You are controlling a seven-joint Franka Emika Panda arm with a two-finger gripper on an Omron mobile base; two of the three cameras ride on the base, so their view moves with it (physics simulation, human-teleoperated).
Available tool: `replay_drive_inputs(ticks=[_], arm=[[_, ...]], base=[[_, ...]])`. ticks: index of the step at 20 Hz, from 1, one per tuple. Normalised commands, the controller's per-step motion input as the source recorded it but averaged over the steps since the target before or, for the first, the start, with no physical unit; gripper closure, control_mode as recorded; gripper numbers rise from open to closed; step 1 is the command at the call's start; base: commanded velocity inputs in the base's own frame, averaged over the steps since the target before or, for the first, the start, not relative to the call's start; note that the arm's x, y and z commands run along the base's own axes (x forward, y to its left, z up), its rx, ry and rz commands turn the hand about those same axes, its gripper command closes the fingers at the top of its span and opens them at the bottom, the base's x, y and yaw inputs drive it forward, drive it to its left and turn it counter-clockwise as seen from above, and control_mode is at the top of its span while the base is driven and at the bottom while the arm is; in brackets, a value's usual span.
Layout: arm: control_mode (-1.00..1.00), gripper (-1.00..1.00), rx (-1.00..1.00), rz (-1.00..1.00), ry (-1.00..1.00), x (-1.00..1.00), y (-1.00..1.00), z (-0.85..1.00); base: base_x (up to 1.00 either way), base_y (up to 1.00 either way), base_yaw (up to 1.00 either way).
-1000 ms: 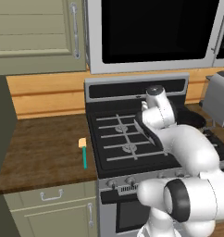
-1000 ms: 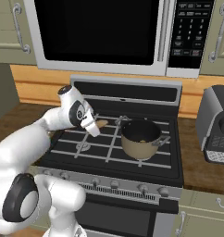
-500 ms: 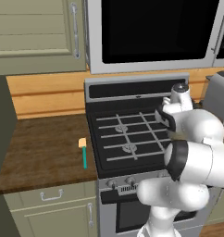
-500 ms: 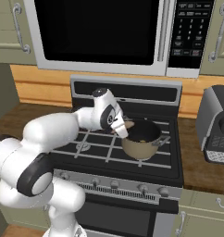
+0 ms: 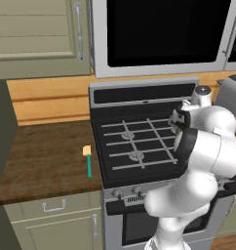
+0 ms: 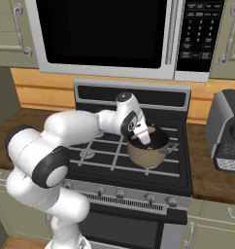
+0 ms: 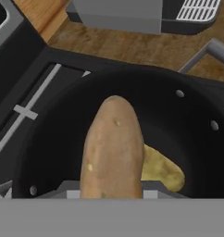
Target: Put the potato and sweet potato in the pot. Retrieve the spatula and lightly stir the vegetables in the pot.
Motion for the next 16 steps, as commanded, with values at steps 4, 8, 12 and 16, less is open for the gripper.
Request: replay_drive_inputs(ticks=[4, 8, 12, 16], arm=[[-1.00, 1.00, 0.00, 0.00, 0.00, 0.05, -0.20, -0.35], [-1.00, 1.00, 0.00, 0.00, 0.00, 0.08, -0.20, -0.33], [-1.00, 1.00, 0.00, 0.00, 0.00, 0.13, -0.15, -0.23], [-1.00, 1.00, 0.00, 0.00, 0.00, 0.11, -0.02, -0.14]], base=[[0.00, 0.00, 0.00], [0.00, 0.00, 0.00], [0.00, 0.00, 0.00], [0.00, 0.00, 0.00]])
